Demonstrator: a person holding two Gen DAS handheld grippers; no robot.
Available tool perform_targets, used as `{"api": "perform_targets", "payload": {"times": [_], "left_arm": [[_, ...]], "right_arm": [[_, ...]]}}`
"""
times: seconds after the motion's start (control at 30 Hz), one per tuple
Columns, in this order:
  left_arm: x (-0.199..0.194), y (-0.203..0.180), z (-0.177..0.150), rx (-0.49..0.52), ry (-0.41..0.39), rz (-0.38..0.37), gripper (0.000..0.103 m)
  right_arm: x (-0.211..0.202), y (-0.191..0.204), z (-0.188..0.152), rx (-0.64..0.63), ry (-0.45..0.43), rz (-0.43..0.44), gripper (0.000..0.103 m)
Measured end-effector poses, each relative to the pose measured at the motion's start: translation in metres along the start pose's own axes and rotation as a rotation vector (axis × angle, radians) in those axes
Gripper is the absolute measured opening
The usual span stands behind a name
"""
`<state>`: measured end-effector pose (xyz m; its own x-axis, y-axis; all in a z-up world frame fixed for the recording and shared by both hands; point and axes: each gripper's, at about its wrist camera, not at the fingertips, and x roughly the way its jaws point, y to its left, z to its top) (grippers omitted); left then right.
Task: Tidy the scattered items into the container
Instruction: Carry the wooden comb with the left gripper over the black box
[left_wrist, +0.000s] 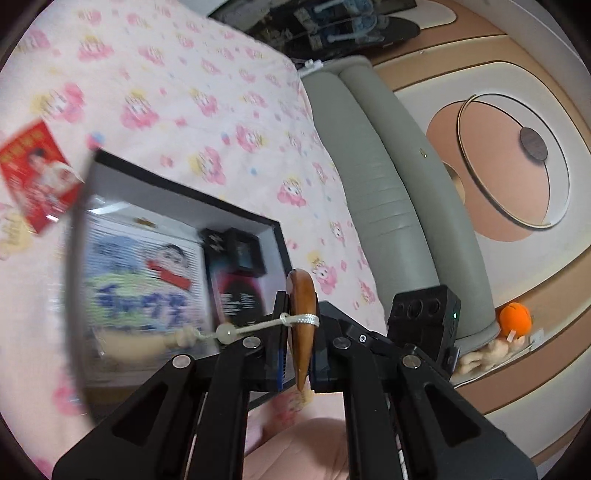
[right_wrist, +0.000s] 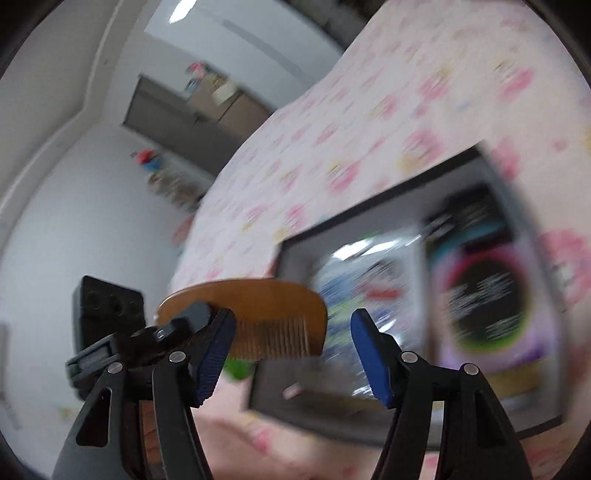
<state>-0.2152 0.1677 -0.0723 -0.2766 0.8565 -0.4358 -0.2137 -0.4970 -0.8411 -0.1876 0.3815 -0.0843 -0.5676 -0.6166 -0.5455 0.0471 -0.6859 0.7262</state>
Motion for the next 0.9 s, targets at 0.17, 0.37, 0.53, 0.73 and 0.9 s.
{"api": "perform_targets", "payload": {"times": [0.17, 0.37, 0.53, 0.73, 0.9], "left_arm": [[0.047, 0.003, -0.001, -0.016, 0.050, 0.048, 0.008], [0.082, 0.023, 0.006, -0.082, 0.078, 0.108, 0.007], [0.116, 0.040, 0.006, -0.127, 0.127, 0.205, 0.007], [0.142, 0.042, 0.007, -0.161, 0.264, 0.374, 0.030], [0.132, 0.049, 0.001, -0.189, 0.362, 0.445, 0.045]], "right_arm": [[-0.004, -0.023, 0.004, 0.049, -0.025, -0.083, 0.044], [-0.008, -0.036, 0.009, 0.059, -0.087, -0.253, 0.043], [-0.001, -0.047, 0.011, 0.045, -0.058, -0.380, 0.043], [0.018, -0.043, 0.009, -0.031, 0.004, -0.503, 0.043], [0.025, -0.045, 0.007, -0.032, 0.030, -0.497, 0.043]]}}
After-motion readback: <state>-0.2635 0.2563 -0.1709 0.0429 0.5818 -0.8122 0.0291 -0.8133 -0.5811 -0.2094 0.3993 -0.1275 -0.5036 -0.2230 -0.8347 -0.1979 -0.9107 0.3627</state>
